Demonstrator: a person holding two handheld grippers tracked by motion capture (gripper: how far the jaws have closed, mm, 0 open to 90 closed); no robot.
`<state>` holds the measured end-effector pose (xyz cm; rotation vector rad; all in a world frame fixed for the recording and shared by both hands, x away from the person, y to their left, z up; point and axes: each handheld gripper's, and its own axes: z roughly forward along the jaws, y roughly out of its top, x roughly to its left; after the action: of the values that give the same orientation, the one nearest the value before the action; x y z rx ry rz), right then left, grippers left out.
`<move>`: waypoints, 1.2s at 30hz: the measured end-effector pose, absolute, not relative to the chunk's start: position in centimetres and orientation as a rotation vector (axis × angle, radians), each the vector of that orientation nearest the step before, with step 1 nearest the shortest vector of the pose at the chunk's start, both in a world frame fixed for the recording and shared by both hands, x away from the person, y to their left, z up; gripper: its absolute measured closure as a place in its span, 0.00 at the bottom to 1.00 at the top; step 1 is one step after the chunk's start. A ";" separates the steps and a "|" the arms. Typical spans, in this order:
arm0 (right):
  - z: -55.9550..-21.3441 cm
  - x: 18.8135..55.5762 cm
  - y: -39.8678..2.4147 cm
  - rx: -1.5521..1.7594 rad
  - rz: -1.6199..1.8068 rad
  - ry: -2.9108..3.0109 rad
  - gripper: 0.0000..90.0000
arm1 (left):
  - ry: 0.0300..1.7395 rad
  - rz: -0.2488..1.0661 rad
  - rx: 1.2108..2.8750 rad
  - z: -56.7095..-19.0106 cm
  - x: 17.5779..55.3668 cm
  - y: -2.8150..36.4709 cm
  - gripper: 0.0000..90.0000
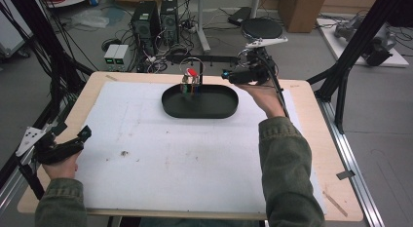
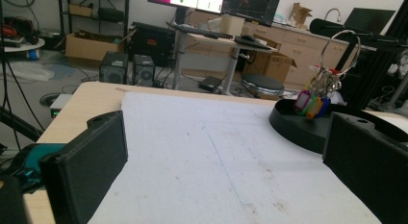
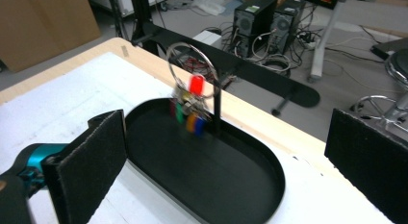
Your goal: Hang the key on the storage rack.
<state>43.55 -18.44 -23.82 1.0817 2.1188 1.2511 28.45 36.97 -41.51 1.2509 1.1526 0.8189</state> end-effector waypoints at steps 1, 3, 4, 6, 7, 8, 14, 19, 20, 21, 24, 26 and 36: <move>-24.0 43.4 -18.6 1.086 1.238 2.126 0.01 | 1.150 0.822 1.254 -41.5 28.4 36.9 0.03; -24.1 43.0 -18.9 1.071 1.227 2.113 0.01 | 1.152 0.822 1.255 -41.5 28.4 36.9 0.03; -24.2 42.7 -19.0 1.076 1.237 2.107 0.01 | 1.152 0.821 1.254 -41.5 28.3 36.9 0.03; -24.5 42.3 -19.4 1.074 1.244 2.099 0.01 | 1.153 0.821 1.251 -41.5 28.3 36.9 0.03; -24.7 42.1 -19.5 1.081 1.231 2.100 0.01 | 1.153 0.820 1.253 -41.5 28.4 37.0 0.03; -25.0 41.9 -19.7 1.076 1.217 2.096 0.01 | 1.152 0.820 1.254 -41.5 28.4 37.0 0.03; -26.5 40.7 -20.8 1.084 1.205 2.091 0.01 | 1.150 0.824 1.270 -41.5 28.2 37.0 0.03; -27.7 40.1 -21.6 1.099 1.223 2.076 0.01 | 1.156 0.821 1.267 -41.5 27.7 37.1 0.03; -28.0 39.9 -21.8 1.110 1.225 2.071 0.01 | 1.157 0.820 1.269 -41.5 27.7 37.2 0.03; -28.2 39.8 -21.9 1.112 1.228 2.065 0.01 | 1.158 0.821 1.271 -41.5 27.6 37.2 0.03; -29.1 39.5 -22.2 1.115 1.218 2.060 0.01 | 1.158 0.820 1.274 -41.5 27.5 37.2 0.03; -29.5 39.2 -22.3 1.116 1.210 2.056 0.01 | 1.156 0.819 1.282 -41.5 27.5 37.1 0.03; -31.2 37.6 -23.4 1.115 1.237 2.055 0.01 | 1.154 0.823 1.303 -41.5 27.5 37.0 0.03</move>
<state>37.56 -23.40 -31.25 1.1153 2.0550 1.2368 27.55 36.96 -41.54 1.3027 1.1540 0.8226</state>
